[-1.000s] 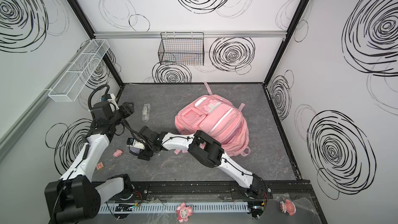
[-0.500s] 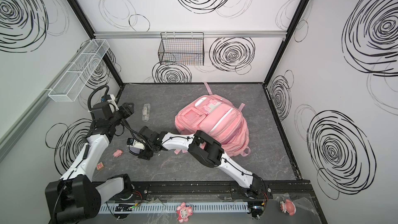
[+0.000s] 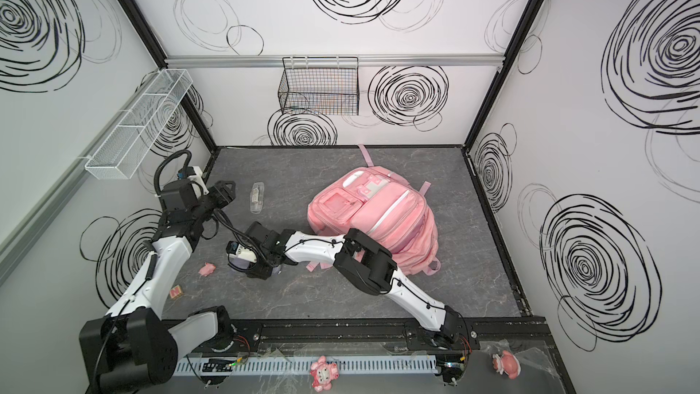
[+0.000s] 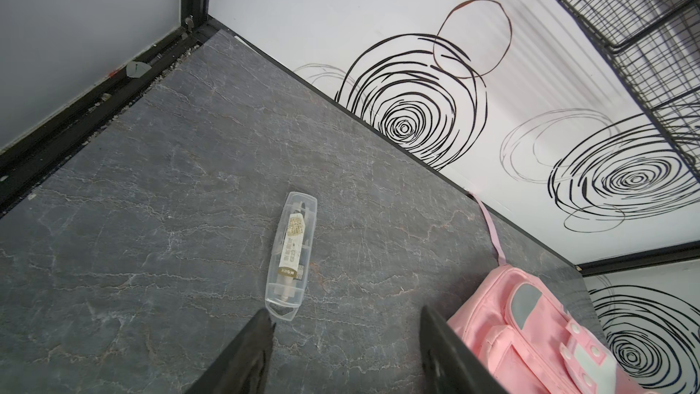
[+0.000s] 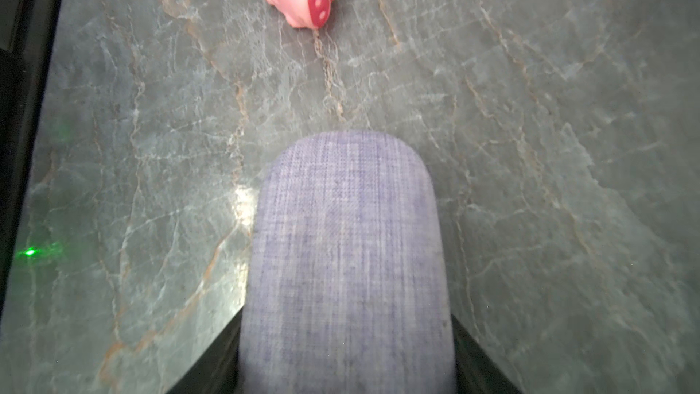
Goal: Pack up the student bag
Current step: 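Lift the lavender case with the right gripper while left moves toward the bag, then grip the bag opening edge with the left gripper while right holds the case up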
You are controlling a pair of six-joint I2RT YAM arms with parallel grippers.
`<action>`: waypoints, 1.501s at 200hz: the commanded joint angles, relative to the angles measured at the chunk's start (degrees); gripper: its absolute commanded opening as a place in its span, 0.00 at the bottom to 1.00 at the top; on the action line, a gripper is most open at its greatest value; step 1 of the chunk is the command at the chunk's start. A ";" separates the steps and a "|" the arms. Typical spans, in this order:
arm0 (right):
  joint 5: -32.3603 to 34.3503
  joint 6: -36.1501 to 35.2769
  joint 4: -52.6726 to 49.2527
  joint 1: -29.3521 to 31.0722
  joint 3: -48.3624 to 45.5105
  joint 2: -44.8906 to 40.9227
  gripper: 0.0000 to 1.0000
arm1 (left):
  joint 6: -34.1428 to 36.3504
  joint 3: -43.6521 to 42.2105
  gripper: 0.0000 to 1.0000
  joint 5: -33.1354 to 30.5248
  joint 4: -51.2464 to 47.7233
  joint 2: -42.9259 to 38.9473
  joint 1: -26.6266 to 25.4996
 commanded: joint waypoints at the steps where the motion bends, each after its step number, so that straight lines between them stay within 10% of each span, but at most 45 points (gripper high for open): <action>1: -1.59 4.46 2.02 -1.44 -4.39 -9.03 0.44 | -0.15 -0.34 0.65 0.96 3.39 -0.64 0.59; 106: -5.60 18.01 21.53 -11.97 -44.15 -49.53 0.37 | 4.30 0.44 0.65 -5.48 1.15 -3.60 -7.99; 168: 7.10 21.60 18.68 -21.07 -59.17 -74.66 0.34 | 12.19 1.42 0.65 -12.72 2.12 -8.34 -23.89; 189: 7.56 23.98 16.51 -26.63 -61.74 -80.07 0.00 | 13.56 3.28 0.68 -13.43 1.33 -8.21 -29.62; 300: 27.74 43.17 10.01 -50.62 -71.10 -95.96 0.00 | 26.64 11.13 0.77 -24.99 5.86 5.78 -71.70</action>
